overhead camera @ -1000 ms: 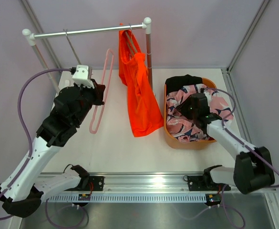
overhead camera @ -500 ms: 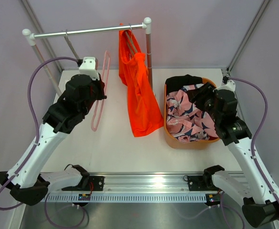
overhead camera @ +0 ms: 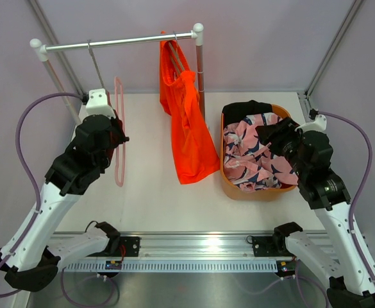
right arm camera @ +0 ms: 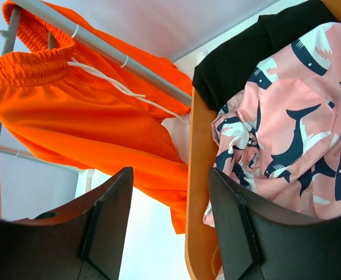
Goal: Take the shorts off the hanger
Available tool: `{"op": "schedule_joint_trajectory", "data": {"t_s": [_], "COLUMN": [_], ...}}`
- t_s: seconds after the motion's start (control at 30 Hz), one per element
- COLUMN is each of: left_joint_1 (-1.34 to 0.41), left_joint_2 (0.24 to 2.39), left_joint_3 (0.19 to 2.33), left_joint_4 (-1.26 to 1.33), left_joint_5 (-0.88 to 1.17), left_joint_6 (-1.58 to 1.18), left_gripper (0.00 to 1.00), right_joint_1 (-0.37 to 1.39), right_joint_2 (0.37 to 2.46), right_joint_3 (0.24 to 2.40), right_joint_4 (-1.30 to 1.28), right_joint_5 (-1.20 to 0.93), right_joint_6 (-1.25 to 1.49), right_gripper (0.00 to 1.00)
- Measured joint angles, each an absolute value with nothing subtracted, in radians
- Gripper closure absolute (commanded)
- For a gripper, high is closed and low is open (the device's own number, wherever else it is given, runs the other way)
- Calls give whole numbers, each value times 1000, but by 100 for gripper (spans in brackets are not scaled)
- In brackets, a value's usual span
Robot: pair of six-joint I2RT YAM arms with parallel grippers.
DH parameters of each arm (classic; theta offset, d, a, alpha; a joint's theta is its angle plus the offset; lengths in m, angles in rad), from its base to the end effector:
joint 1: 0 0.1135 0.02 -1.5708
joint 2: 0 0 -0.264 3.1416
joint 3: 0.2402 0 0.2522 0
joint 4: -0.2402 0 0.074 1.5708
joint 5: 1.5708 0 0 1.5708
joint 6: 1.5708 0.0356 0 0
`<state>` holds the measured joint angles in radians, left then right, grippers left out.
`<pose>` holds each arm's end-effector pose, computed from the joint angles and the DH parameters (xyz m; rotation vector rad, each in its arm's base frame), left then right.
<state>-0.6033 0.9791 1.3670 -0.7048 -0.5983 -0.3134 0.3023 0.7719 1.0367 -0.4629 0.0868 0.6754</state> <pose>0.1556 -0.0828 0.4486 -0.1370 1.8268 -0.0786 0.1526 0.0443 0.3981 0.3991 1.7671 0.6271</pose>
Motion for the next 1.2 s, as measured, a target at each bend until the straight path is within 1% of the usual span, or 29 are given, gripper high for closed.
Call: {"op": "schedule_joint_trajectory", "data": {"t_s": [0.3, 0.4, 0.5, 0.67, 0.9, 1.03, 1.2], "left_joint_1": [-603, -603, -585, -487, -260, -170, -143], "left_joint_2": [977, 1039, 1142, 1324, 1537, 1580, 1593], "left_joint_3": [1360, 1413, 1525, 1737, 2027, 2064, 2064], "left_joint_4": [-709, -712, -717, -730, -776, -768, -746], "left_joint_5": [-578, -566, -530, -391, -80, 58, 167], "left_joint_6": [-327, -321, -303, -275, -272, -286, -288], "left_gripper": [100, 100, 100, 100, 100, 100, 100], "right_joint_1": [302, 302, 302, 302, 303, 303, 304], "right_joint_2": [745, 735, 726, 738, 746, 746, 746], "right_joint_3": [1034, 1034, 1041, 1107, 1148, 1148, 1148], "right_joint_4": [-488, -504, -524, -564, -580, -588, -588], "right_joint_5": [85, 84, 75, 4, -102, -133, -171], "right_joint_6": [665, 658, 643, 593, 527, 503, 489], "right_gripper": [37, 36, 34, 34, 33, 33, 33]}}
